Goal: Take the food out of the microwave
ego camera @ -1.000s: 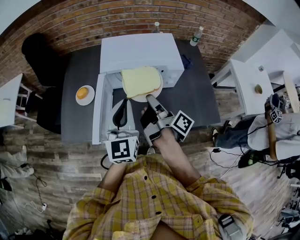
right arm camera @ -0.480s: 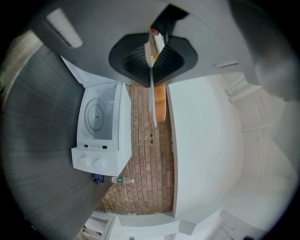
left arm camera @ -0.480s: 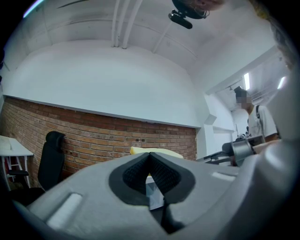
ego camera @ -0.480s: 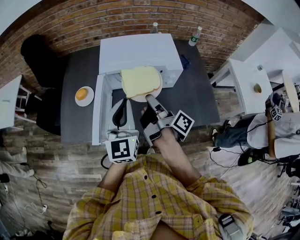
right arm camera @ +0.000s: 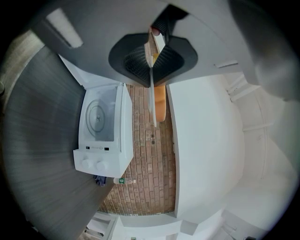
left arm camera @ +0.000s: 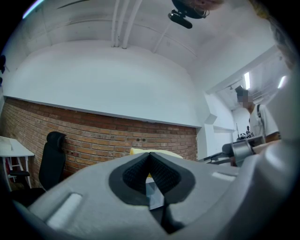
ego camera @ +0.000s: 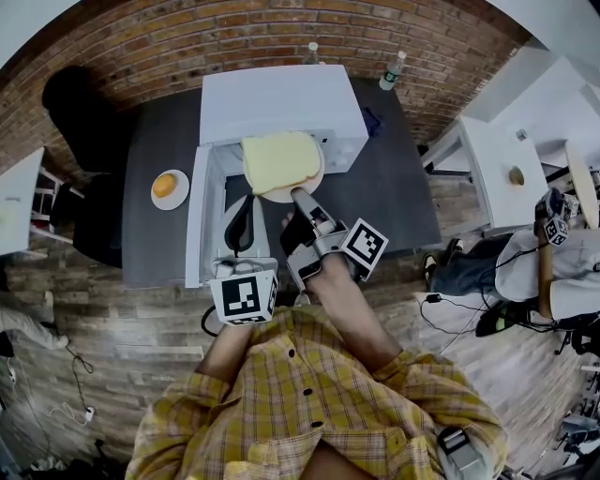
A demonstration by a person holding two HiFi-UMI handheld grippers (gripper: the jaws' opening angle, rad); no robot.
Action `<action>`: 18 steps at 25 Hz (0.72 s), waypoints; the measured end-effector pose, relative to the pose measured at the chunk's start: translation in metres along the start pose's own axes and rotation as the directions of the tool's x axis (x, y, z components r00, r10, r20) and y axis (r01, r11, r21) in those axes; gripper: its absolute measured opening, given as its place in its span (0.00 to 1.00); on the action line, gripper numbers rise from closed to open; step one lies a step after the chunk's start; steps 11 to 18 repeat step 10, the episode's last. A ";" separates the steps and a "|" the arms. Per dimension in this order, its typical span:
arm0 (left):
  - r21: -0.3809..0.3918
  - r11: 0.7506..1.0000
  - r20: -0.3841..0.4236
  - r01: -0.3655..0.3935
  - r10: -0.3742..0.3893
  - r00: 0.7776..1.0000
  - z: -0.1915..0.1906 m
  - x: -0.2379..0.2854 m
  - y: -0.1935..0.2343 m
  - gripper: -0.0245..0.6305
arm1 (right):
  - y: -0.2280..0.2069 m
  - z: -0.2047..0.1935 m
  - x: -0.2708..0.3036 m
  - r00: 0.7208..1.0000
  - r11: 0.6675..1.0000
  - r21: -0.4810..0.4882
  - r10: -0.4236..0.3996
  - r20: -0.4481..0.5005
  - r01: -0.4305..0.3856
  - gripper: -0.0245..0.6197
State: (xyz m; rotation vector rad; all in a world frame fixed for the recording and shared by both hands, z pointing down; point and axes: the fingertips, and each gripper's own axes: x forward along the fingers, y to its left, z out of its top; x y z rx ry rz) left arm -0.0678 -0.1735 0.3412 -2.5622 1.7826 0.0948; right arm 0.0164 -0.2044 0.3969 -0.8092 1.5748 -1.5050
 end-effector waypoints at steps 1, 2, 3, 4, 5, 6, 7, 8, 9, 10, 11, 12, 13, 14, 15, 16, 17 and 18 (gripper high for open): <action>0.000 1.000 -0.001 -0.001 0.001 1.000 0.000 -0.001 0.000 0.04 | 0.000 0.000 0.000 1.000 1.000 -0.001 0.001 0.000 -0.001 0.07; 0.000 1.000 -0.002 -0.001 0.001 1.000 0.000 -0.001 0.001 0.04 | 0.000 -0.001 0.000 1.000 1.000 -0.002 0.001 0.000 -0.001 0.07; 0.000 1.000 -0.003 -0.002 0.002 1.000 0.000 -0.002 0.001 0.04 | 0.000 -0.001 0.000 1.000 1.000 -0.002 -0.001 -0.001 0.001 0.06; 0.001 1.000 -0.003 -0.004 0.004 1.000 0.000 -0.002 0.001 0.04 | 0.000 -0.001 0.000 1.000 1.000 -0.002 -0.002 -0.001 0.002 0.06; 0.001 1.000 -0.002 -0.005 0.005 1.000 0.000 -0.002 0.001 0.04 | 0.000 -0.001 0.000 1.000 1.000 0.000 -0.004 -0.001 0.004 0.06; 0.001 1.000 -0.001 -0.005 0.005 1.000 0.000 -0.002 0.001 0.04 | -0.001 0.000 0.000 1.000 1.000 0.002 -0.006 -0.001 0.006 0.07; 0.000 1.000 -0.001 -0.005 0.005 1.000 0.000 -0.001 0.001 0.04 | -0.001 0.001 0.000 1.000 1.000 0.003 -0.007 0.000 0.007 0.07; 0.000 1.000 0.000 -0.005 0.005 1.000 0.000 -0.001 0.001 0.04 | -0.002 0.001 0.000 1.000 1.000 0.004 -0.008 0.000 0.008 0.07; 0.000 1.000 0.002 -0.006 0.006 1.000 0.000 0.000 0.001 0.04 | -0.002 0.002 0.000 1.000 1.000 0.004 -0.008 -0.001 0.008 0.06; 0.000 1.000 0.003 -0.006 0.006 1.000 0.000 0.001 0.001 0.04 | -0.003 0.002 0.000 1.000 1.000 0.004 -0.008 -0.002 0.008 0.06; 0.000 1.000 0.003 -0.006 0.006 1.000 0.000 0.001 0.001 0.04 | -0.003 0.002 0.000 1.000 1.000 0.004 -0.008 -0.002 0.008 0.06; 0.000 1.000 0.003 -0.006 0.006 1.000 0.000 0.001 0.001 0.04 | -0.003 0.002 0.000 1.000 1.000 0.004 -0.008 -0.002 0.008 0.06; 0.000 1.000 0.003 -0.006 0.006 1.000 0.000 0.001 0.001 0.04 | -0.003 0.002 0.000 1.000 1.000 0.004 -0.008 -0.002 0.008 0.06; 0.000 1.000 0.003 -0.006 0.006 1.000 0.000 0.001 0.001 0.04 | -0.003 0.002 0.000 1.000 1.000 0.004 -0.008 -0.002 0.008 0.06; 0.000 1.000 0.003 -0.006 0.006 1.000 0.000 0.001 0.001 0.04 | -0.003 0.002 0.000 1.000 1.000 0.004 -0.008 -0.002 0.008 0.06; 0.000 1.000 0.003 -0.006 0.006 1.000 0.000 0.001 0.001 0.04 | -0.003 0.002 0.000 1.000 1.000 0.004 -0.008 -0.002 0.008 0.06; 0.000 1.000 0.003 -0.006 0.006 1.000 0.000 0.001 0.001 0.04 | -0.003 0.002 0.000 1.000 1.000 0.004 -0.008 -0.002 0.008 0.06; 0.000 1.000 0.003 -0.006 0.006 1.000 0.000 0.001 0.001 0.04 | -0.003 0.002 0.000 1.000 1.000 0.004 -0.008 -0.002 0.008 0.06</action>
